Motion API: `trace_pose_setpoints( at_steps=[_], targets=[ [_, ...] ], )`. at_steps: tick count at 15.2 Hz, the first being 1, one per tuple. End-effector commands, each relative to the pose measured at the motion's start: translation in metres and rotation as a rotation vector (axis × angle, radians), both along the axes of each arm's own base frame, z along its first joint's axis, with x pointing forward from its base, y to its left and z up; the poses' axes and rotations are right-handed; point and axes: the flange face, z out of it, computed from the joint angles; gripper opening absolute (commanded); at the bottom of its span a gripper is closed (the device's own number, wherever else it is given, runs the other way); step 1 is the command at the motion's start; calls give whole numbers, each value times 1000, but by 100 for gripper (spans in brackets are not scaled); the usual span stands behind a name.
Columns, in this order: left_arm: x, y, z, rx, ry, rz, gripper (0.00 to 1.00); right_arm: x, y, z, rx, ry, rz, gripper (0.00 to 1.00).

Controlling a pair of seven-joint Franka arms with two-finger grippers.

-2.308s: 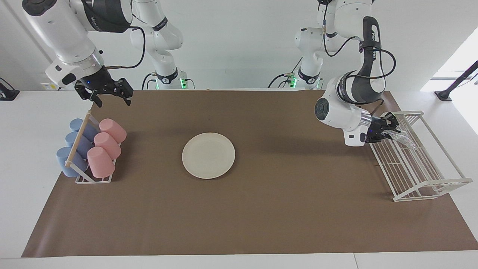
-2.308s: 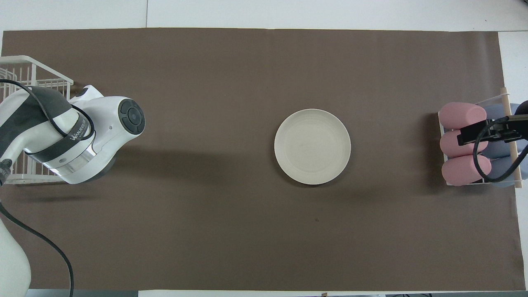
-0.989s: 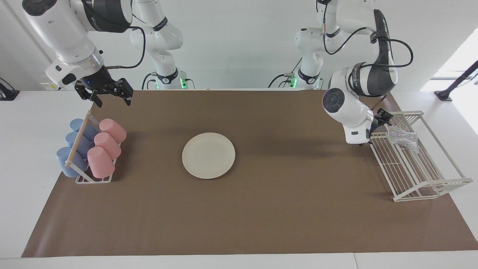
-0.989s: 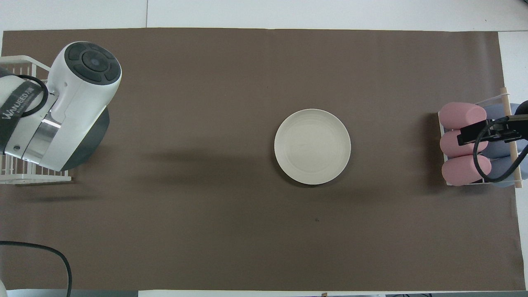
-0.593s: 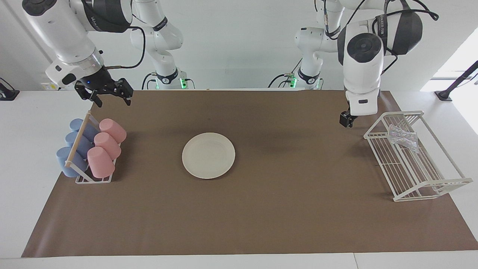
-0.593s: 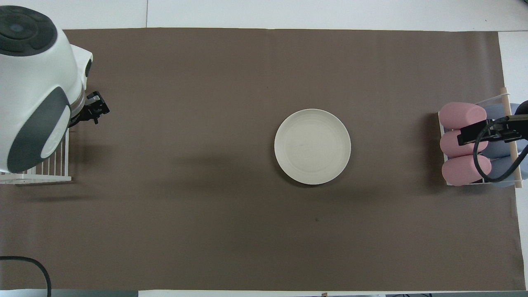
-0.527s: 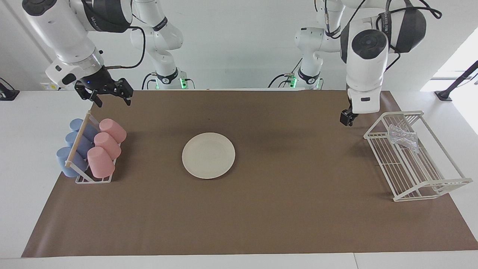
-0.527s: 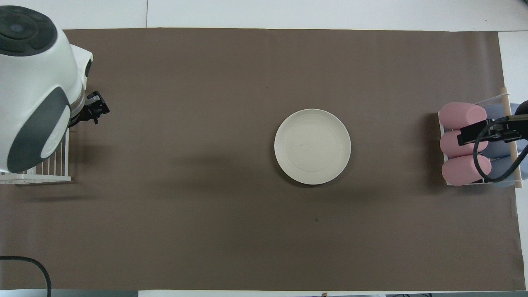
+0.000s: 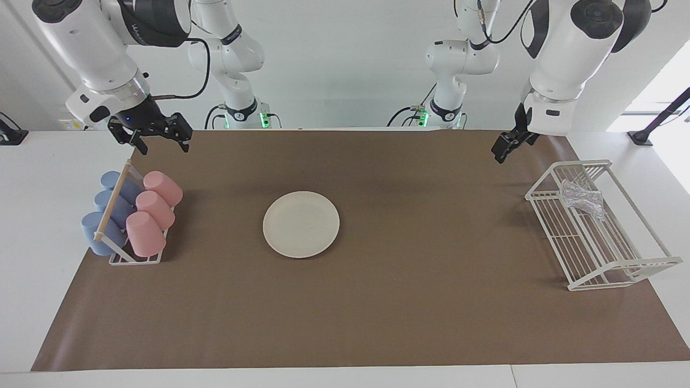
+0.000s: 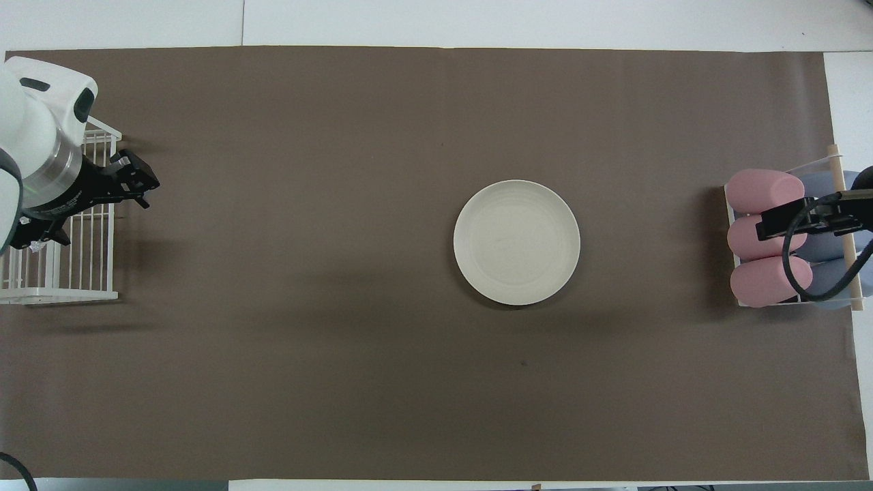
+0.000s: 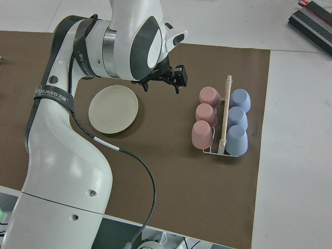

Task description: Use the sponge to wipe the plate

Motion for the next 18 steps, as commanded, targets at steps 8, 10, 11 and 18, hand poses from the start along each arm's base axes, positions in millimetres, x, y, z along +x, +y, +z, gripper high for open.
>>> trace_pose_setpoints(
  at_steps=[8,10,11,18],
  targets=[
    [-36,18,36,-172,33,-258,100,-5,-2,4,-1,6,21,100],
    [-35,19,36,-174,26,-279,100,-5,-2,4,-1,6,21,100],
    [-33,19,37,-166,22,-281,100,-5,-2,4,-1,6,21,100],
    [-25,23,31,-76,-13,-284,100,-6,-13,3,-1,12,0,100]
  ],
)
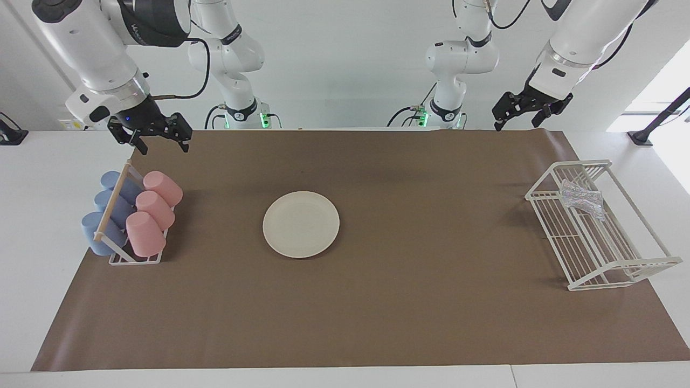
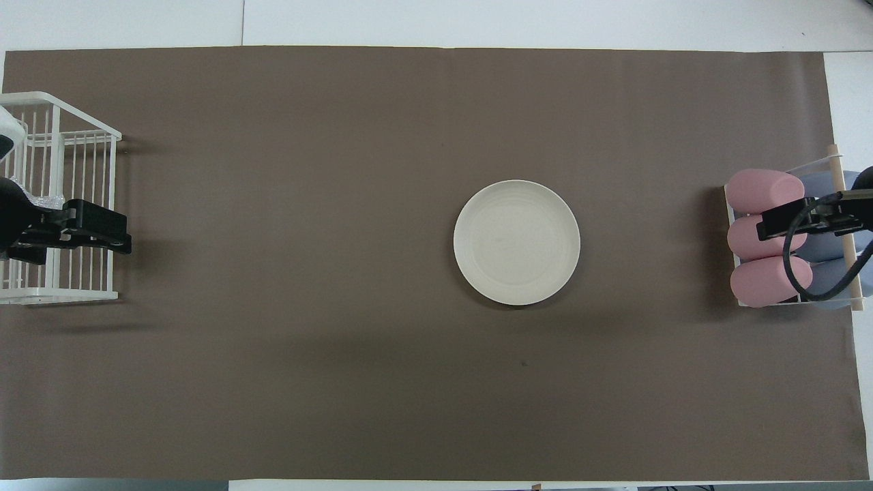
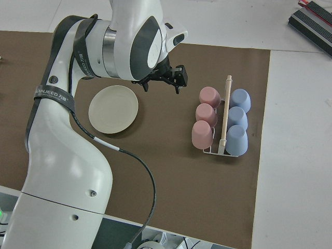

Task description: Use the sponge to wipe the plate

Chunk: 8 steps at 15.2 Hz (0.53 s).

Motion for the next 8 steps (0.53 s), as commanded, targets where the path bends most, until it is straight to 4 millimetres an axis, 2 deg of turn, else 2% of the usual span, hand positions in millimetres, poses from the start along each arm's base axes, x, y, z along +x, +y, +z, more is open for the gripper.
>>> trace_pose_setpoints(
  at_steps=[1,3,5,8],
  targets=[
    [3,6,-4,16,-18,0,100,-8,-17,2,0,21,-6,100],
    [5,8,-5,31,-34,54,100,-8,-20,2,0,21,-14,100],
    [9,8,-19,30,-46,62,100,-7,-22,3,0,15,-17,100],
    [12,11,-24,21,-52,71,100,-5,-17,5,-2,1,-11,100]
  ],
)
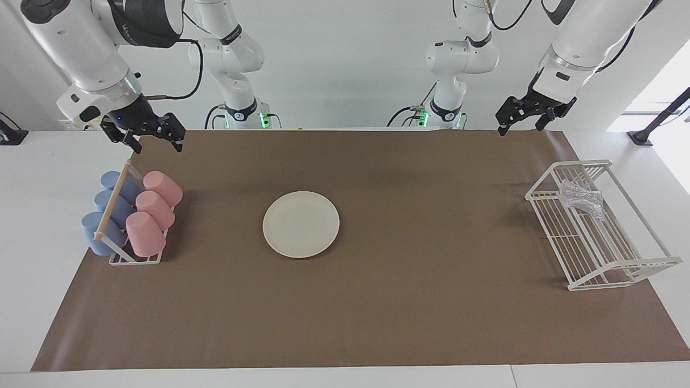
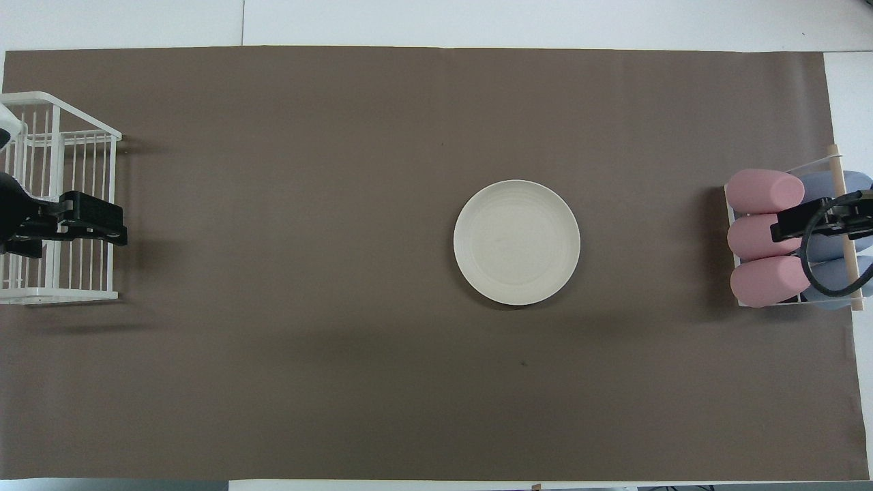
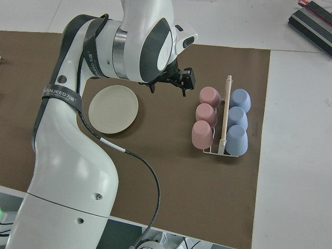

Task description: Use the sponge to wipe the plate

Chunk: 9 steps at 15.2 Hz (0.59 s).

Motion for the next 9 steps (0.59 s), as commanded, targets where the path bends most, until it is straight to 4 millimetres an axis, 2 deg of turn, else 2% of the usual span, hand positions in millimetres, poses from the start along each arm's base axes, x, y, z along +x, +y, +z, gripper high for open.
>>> trace_pose_setpoints(
  at_steps=[1,9],
  targets=[
    [-1,5,-3,2,-15,23,100,-2,3,5,-3,-6,27,100],
    [3,6,-1,-52,-41,44,100,-3,7,5,-6,1,25,100]
  ],
)
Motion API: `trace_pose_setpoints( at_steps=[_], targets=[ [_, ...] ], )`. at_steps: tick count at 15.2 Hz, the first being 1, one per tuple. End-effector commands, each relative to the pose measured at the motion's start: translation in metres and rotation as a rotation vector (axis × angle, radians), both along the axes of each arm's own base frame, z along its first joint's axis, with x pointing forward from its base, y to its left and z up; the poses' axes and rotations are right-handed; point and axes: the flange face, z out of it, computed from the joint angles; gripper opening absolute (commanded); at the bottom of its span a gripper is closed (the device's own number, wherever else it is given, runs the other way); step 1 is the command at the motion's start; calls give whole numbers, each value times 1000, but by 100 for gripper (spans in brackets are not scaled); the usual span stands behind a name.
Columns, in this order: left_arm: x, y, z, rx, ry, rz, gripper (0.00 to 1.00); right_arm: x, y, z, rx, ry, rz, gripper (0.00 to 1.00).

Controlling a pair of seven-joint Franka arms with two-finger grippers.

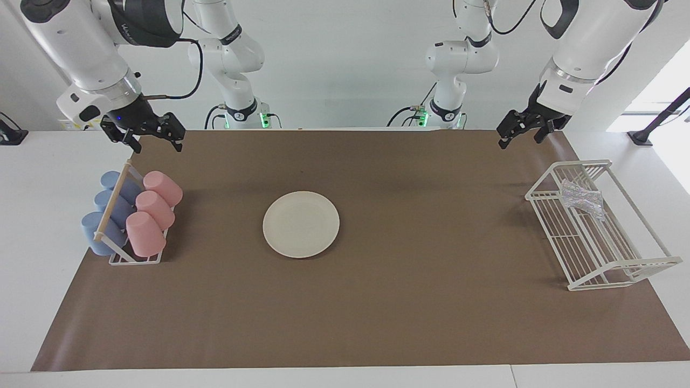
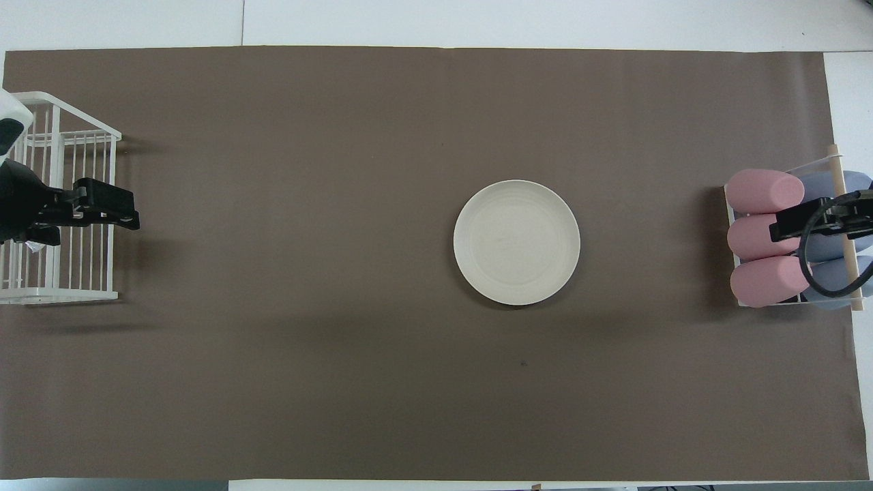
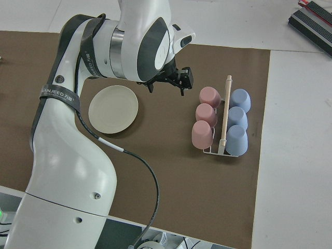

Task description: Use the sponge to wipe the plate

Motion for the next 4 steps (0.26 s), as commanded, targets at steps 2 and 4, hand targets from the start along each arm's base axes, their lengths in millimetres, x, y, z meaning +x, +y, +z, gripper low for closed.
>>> trace_pose_setpoints(
  at_steps=[2,4],
  targets=[
    [-4,1,3,-16,-12,16,100,-1,4,6,-10,-7,17,100],
    [-6,0,1,-15,-4,11,100,-1,4,6,-11,-10,11,100]
  ],
)
